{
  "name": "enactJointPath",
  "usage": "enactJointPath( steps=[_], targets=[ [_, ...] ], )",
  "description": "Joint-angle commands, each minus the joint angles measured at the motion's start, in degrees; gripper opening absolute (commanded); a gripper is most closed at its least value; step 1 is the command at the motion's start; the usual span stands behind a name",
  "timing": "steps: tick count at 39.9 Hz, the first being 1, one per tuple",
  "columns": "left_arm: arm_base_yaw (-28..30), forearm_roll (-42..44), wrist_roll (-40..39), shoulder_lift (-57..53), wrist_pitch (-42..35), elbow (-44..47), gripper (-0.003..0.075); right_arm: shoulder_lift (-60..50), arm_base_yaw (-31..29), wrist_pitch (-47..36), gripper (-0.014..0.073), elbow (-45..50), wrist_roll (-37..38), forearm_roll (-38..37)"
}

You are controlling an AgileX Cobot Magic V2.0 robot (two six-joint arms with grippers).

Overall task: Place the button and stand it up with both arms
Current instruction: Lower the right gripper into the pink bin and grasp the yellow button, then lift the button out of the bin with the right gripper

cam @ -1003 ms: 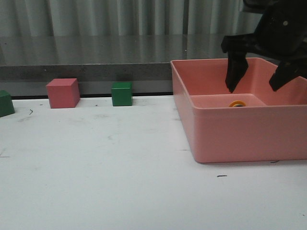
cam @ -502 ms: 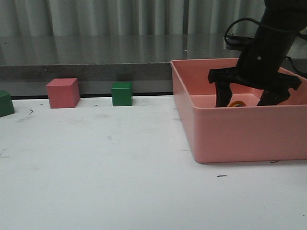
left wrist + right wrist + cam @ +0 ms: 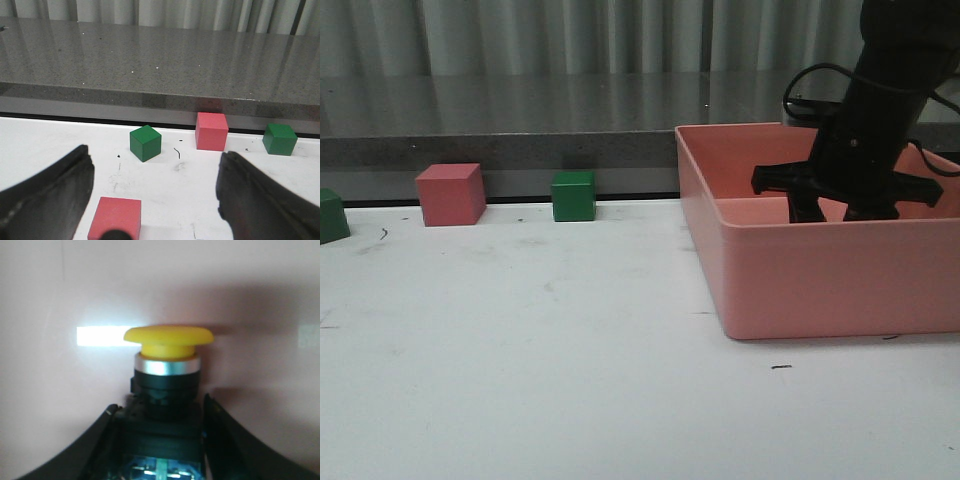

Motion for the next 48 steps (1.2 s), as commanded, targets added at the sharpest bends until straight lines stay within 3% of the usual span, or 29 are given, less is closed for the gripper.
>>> enactJointPath(
  steps=[1,21,35,42,48],
  targets=[
    [-0.02,-0.38,-0.62,0.68,-4.62,-2.21,0.0491,-3.95,0.07,0.63,0.0296,-3.58,-0.26,0.28],
    [-0.02,-0.38,-0.62,0.68,-4.62,-2.21,0.0491,-19.24,4.30,2.44,0.0296,-5.47,0.61,1.80],
    [-0.02,-0.38,-0.62,0.68,-4.62,-2.21,0.0491,-20.11,20.21,3.27,0.0293,-12.43,2.76,4.34],
    [-0.02,-0.38,-0.62,0.68,-4.62,-2.21,0.0491,-14.32,28.24,7.36,0.0293,-20.16,4.79,4.29],
    [-0.02,-0.38,-0.62,0.68,-4.62,-2.21,0.0491,-8.23,30.74,11.05,0.0293,-25.63,10.79,4.21]
  ],
)
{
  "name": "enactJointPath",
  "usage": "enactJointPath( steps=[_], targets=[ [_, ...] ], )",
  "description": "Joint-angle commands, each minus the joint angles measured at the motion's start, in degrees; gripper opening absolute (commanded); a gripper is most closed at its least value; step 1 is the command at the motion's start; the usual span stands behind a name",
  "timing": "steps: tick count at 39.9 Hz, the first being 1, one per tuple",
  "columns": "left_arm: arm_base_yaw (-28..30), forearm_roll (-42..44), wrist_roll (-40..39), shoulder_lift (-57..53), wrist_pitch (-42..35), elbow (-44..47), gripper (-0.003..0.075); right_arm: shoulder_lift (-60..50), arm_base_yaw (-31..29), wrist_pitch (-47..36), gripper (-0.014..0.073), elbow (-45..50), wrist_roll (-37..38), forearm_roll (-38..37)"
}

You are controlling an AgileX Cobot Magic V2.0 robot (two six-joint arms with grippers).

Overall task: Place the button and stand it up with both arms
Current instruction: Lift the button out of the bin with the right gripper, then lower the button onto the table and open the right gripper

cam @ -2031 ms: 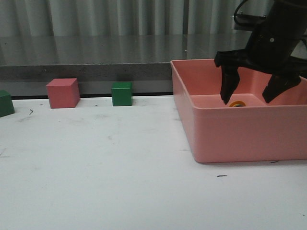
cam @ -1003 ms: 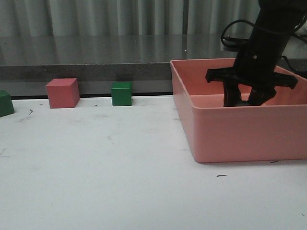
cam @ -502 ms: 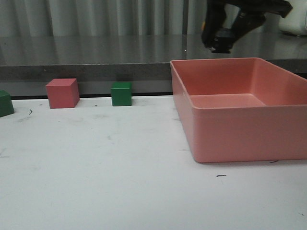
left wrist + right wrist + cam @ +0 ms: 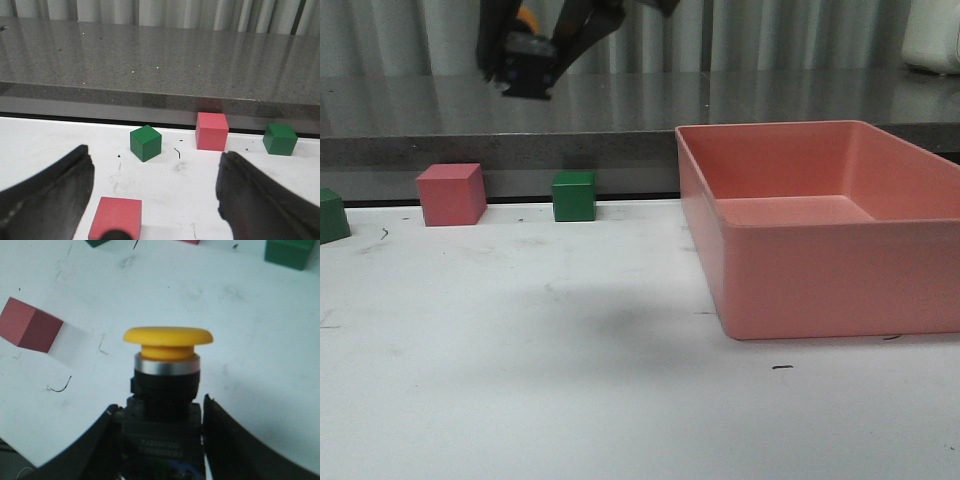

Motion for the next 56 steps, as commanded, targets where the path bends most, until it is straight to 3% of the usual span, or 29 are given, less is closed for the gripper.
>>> enactJointPath(
  steps=[1,24,56],
  targets=[
    [-0.02,-0.38,-0.62,0.68,-4.62,-2.21,0.0491,0.64,0.58,-0.55,0.0293,-4.26,3.84,-0.15],
    [-0.02,-0.38,-0.62,0.68,-4.62,-2.21,0.0491,14.90,0.72,-0.07,0.0293,-4.70,7.29,-1.28],
    [-0.02,-0.38,-0.62,0.68,-4.62,-2.21,0.0491,16.27,0.72,-1.66,0.0293,-4.51,7.29,-1.28]
  ],
)
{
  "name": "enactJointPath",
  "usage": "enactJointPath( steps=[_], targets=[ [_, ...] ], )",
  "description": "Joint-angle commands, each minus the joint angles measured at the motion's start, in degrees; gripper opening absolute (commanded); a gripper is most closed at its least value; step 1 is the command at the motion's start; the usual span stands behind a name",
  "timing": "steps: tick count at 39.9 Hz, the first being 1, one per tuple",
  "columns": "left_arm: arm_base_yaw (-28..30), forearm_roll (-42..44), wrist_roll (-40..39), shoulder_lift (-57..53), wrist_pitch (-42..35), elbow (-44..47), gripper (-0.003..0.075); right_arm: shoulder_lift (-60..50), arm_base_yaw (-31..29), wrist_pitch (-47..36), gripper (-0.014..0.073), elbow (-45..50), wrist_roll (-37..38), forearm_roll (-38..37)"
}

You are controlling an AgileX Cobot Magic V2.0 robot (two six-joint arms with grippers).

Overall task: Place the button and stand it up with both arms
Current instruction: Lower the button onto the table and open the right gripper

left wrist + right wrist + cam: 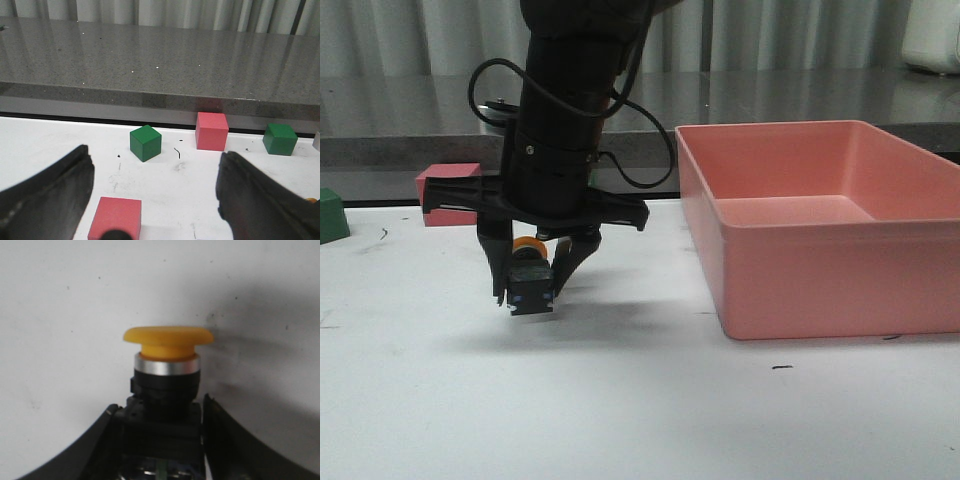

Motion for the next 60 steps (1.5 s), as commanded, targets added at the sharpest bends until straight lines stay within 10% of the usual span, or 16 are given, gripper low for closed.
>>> enactJointPath(
  steps=[1,18,28,36,49,60],
  targets=[
    [-0.02,-0.38,-0.62,0.68,-4.62,-2.21,0.0491,-3.11,-0.01,-1.57,0.0293,-1.79,-0.10,-0.06],
    [-0.02,-0.38,-0.62,0.68,-4.62,-2.21,0.0491,-1.50,-0.01,-1.05,0.0305,-1.85,-0.09,-0.62],
    [-0.02,-0.38,-0.62,0.68,-4.62,-2.21,0.0491,-1.58,-0.06,-0.60,0.0531,-2.30,-0.09,-1.15],
    [-0.02,-0.38,-0.62,0.68,-4.62,-2.21,0.0491,-2.39,-0.06,4.93,0.0528,-5.75,-0.15,-4.77],
    [-0.02,-0.38,-0.62,0.68,-4.72,-2.21,0.0491,-3.34,-0.06,9.36,0.0045,-9.20,-0.15,-5.70],
    [-0.02,-0.38,-0.62,0.68,-4.72,-2.21,0.0491,-3.40,-0.06,15.65,-0.0072,-15.34,-0.15,-5.58]
  ],
)
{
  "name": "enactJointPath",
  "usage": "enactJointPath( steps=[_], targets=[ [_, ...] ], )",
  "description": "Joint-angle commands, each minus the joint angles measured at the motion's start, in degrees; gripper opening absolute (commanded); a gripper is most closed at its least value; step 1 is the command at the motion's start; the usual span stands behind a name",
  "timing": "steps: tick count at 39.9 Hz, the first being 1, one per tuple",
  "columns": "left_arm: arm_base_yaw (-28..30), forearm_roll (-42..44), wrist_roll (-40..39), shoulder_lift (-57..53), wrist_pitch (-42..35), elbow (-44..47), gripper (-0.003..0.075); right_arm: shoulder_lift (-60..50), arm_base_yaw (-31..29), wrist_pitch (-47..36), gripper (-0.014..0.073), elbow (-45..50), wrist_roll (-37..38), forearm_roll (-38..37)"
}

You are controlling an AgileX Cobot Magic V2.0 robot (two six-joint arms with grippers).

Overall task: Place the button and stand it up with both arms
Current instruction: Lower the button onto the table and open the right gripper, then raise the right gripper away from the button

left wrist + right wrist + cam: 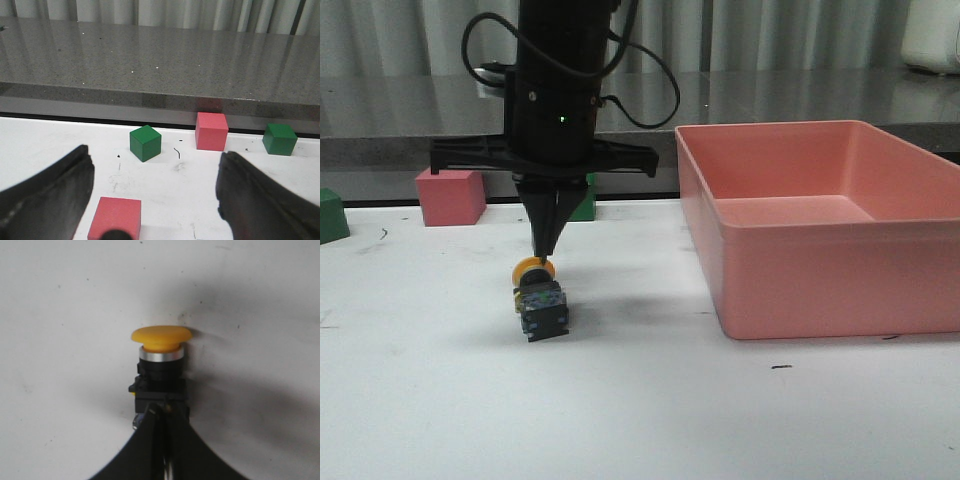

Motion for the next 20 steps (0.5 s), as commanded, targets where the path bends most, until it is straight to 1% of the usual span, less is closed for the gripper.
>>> enactJointPath(
  steps=[1,5,8,10,14,20],
  targets=[
    [-0.02,-0.38,-0.62,0.68,-4.72,-2.21,0.0491,-4.70,-0.06,2.20,-0.0072,-4.62,-0.33,-0.32],
    [-0.02,-0.38,-0.62,0.68,-4.72,-2.21,0.0491,-4.75,-0.06,6.75,-0.0071,-8.11,-1.23,-0.20],
    [-0.02,-0.38,-0.62,0.68,-4.72,-2.21,0.0491,-4.94,-0.16,10.75,-0.0071,-10.85,-4.03,0.26],
    [-0.02,-0.38,-0.62,0.68,-4.72,-2.21,0.0491,-5.76,-0.32,10.67,-0.0071,-11.20,-6.02,1.91],
    [-0.02,-0.38,-0.62,0.68,-4.61,-2.21,0.0491,-7.79,-0.85,10.67,-0.0071,-11.20,-7.72,5.99],
    [-0.02,-0.38,-0.62,0.68,-4.61,-2.21,0.0491,-11.75,-1.76,10.73,-0.0071,-10.90,-11.14,6.18]
  ],
)
